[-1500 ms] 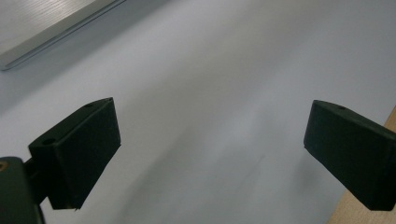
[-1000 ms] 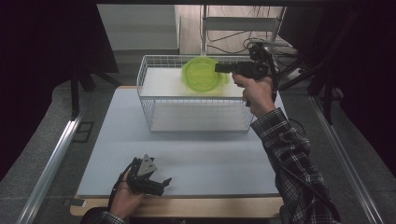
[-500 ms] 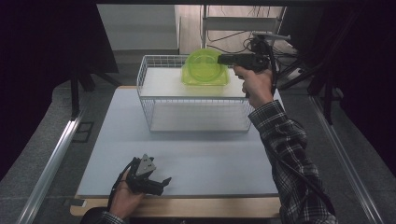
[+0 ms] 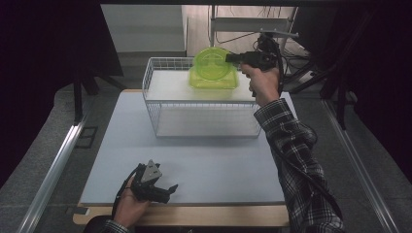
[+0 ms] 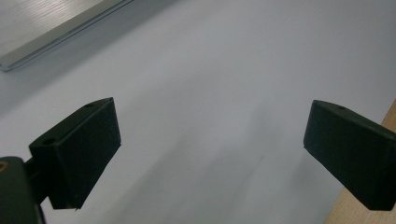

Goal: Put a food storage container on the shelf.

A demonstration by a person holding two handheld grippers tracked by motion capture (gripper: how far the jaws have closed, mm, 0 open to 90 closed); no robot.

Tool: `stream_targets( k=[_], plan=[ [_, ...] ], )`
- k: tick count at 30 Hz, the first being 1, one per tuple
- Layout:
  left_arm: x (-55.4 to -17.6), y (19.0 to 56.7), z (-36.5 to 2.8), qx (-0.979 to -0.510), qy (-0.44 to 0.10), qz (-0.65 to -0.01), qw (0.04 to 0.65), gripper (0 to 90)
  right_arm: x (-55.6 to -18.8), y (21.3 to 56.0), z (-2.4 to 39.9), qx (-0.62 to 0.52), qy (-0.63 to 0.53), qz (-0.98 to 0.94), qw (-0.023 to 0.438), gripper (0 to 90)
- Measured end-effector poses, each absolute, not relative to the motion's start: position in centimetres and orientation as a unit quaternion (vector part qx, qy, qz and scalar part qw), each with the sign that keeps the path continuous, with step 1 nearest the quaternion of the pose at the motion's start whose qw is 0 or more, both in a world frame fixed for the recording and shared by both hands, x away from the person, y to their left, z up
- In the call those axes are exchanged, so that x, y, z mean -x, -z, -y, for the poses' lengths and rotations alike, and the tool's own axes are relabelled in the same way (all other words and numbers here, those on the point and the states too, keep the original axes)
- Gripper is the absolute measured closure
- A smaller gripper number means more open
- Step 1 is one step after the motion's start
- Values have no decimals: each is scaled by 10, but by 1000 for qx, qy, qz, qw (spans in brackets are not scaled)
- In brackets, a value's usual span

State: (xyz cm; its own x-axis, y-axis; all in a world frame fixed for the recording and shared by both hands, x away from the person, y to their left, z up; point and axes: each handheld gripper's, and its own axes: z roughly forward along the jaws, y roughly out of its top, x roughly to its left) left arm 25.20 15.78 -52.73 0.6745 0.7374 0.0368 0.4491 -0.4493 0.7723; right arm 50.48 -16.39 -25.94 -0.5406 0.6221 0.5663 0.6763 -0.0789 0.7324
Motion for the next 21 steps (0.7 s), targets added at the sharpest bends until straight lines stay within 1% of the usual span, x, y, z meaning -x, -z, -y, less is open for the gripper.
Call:
stream_targets(
  k=[6,9,13,21],
  plan=[
    [-252,528,-158,-832,-188,-357,382,37,-508,262,161,482,555,677,25,801],
    [-252,528,-157,-833,-189,-355,380,37,-508,261,160,490,544,682,10,786],
    [-252,528,-157,-834,-190,-354,378,37,-510,261,158,497,528,688,-15,745],
    [-252,528,-157,-835,-190,-353,376,37,-513,263,154,504,515,692,-42,656]
  ],
)
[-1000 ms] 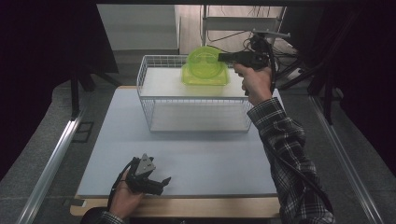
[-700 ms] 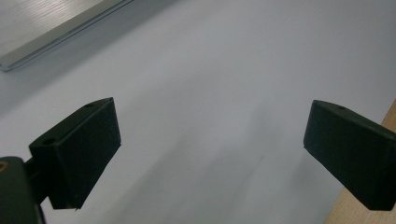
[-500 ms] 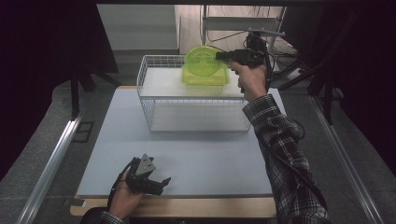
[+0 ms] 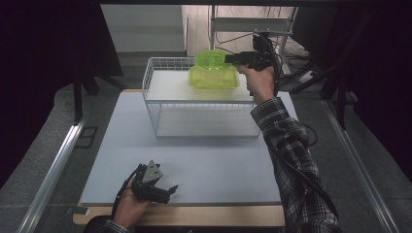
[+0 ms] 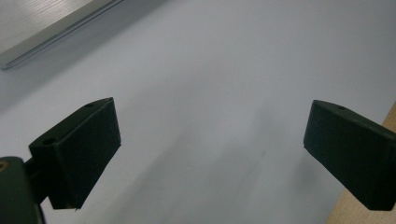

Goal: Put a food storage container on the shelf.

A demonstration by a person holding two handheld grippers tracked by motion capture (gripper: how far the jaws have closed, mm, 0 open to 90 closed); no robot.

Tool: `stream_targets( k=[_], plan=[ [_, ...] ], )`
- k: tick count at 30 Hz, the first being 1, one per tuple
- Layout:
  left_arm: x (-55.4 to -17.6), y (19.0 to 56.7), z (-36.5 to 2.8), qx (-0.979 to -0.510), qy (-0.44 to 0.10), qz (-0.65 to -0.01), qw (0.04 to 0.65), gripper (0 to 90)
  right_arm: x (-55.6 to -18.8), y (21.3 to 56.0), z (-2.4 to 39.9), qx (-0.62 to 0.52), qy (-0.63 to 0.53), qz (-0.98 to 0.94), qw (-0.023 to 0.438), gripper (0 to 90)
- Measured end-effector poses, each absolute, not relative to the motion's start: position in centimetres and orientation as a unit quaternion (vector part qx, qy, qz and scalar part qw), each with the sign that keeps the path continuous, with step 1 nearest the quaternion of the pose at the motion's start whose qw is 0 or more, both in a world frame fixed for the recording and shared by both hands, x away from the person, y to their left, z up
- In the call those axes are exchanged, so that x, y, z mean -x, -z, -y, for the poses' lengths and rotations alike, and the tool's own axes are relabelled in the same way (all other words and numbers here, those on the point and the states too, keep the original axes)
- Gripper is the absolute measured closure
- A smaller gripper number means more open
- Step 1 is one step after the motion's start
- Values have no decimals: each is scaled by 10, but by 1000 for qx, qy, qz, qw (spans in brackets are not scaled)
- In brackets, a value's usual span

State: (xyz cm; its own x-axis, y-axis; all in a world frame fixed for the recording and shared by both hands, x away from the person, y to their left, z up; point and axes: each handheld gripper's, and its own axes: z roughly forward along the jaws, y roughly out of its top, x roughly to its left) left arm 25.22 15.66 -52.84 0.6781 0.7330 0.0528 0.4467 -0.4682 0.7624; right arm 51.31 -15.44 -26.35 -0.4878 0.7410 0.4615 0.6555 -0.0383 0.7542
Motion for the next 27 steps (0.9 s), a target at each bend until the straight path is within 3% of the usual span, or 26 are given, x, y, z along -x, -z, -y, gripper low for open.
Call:
stream_targets(
  k=[3,17,27],
  plan=[
    [-252,528,-157,-835,-191,-353,376,37,-514,265,155,-506,-518,-688,40,641],
    [-252,528,-157,-835,-192,-354,375,36,-511,267,164,-489,-537,-687,28,372],
    [-252,528,-156,-836,-192,-354,373,35,-499,267,173,-449,-537,-714,34,245]
  ],
)
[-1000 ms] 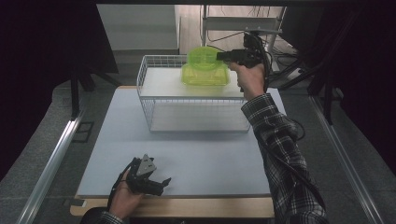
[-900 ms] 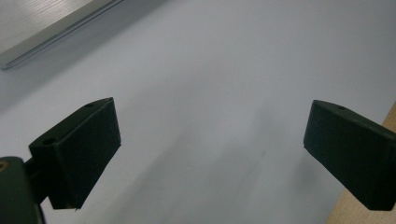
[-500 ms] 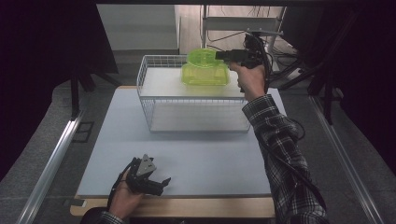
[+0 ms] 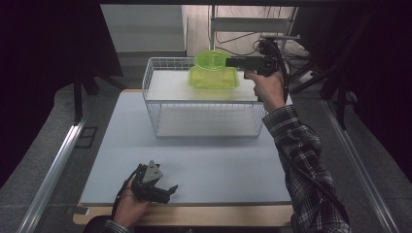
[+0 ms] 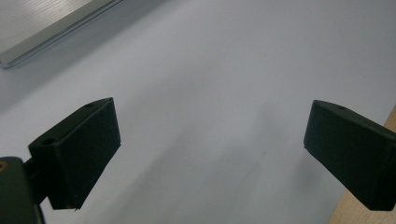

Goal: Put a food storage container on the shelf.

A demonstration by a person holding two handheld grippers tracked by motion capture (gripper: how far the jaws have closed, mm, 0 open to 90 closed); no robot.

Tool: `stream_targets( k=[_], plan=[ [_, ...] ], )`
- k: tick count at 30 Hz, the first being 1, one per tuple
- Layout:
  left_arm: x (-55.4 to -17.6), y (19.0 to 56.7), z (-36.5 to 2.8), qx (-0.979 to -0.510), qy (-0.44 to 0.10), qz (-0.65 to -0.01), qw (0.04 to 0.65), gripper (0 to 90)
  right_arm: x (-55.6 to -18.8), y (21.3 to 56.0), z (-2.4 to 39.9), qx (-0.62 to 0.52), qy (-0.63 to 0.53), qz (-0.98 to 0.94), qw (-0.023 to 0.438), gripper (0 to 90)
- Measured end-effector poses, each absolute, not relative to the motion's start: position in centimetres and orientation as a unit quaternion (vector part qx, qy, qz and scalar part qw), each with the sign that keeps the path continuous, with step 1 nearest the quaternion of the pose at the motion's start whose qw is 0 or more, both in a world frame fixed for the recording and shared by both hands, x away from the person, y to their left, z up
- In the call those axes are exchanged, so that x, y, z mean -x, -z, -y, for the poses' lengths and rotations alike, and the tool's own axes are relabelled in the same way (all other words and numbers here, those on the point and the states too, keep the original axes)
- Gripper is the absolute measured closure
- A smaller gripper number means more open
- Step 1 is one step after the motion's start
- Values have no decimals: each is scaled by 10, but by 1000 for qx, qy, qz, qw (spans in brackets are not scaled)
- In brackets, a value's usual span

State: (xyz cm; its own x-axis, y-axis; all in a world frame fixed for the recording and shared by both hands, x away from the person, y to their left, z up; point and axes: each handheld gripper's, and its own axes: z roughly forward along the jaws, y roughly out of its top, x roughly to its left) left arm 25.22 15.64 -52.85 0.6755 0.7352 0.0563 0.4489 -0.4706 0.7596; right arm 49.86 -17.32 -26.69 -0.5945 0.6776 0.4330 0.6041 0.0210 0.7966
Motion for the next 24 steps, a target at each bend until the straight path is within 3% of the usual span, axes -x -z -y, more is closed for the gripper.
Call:
stream_targets(
  k=[24],
  plan=[
    [-252,528,-157,-835,-191,-356,373,33,-460,287,169,-373,-502,-775,84,64]
  ],
)
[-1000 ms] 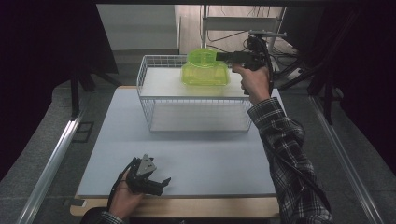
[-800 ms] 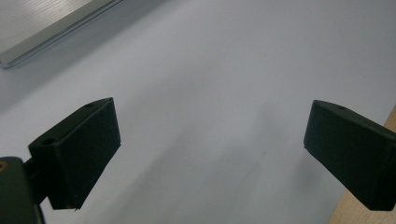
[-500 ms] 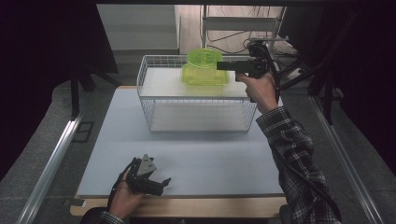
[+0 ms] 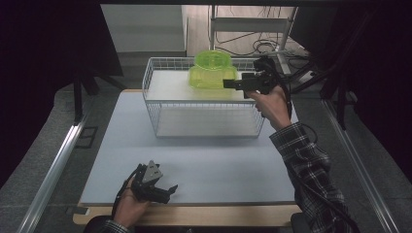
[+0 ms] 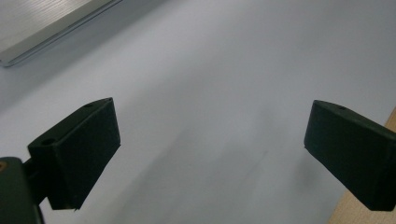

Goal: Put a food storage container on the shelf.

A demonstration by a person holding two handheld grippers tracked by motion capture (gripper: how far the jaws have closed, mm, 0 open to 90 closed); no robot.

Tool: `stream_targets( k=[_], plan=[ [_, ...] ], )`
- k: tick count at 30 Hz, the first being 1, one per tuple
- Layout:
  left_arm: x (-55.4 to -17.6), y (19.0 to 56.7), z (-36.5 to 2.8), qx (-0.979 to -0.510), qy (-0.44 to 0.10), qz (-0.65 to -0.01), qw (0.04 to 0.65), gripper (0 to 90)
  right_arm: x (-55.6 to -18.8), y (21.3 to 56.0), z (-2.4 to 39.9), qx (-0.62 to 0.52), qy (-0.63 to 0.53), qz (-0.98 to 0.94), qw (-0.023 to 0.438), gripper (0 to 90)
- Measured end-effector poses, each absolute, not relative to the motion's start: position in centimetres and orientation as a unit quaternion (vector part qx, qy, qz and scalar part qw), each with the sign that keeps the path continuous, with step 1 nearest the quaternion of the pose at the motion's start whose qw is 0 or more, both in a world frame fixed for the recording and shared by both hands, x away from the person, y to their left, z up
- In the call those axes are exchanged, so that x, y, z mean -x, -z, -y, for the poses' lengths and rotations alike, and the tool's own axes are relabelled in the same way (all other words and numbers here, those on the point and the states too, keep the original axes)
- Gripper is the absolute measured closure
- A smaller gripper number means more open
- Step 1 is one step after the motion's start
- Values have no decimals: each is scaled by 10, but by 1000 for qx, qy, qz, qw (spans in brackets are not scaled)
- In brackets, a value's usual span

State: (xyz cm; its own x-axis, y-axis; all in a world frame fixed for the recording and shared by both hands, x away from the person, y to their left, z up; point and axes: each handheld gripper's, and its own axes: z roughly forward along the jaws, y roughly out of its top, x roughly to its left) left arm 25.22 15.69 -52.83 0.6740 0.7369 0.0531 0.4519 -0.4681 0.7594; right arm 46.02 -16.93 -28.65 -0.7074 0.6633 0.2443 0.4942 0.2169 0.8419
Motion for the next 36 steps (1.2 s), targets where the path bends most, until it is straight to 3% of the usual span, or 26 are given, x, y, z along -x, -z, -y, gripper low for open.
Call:
stream_targets(
  k=[16,36],
  plan=[
    [-252,528,-157,-835,-191,-357,374,33,-434,302,164,-346,-484,-797,102,29],
    [-252,528,-158,-832,-189,-361,377,33,-399,347,174,-330,-462,-815,115,20]
  ],
)
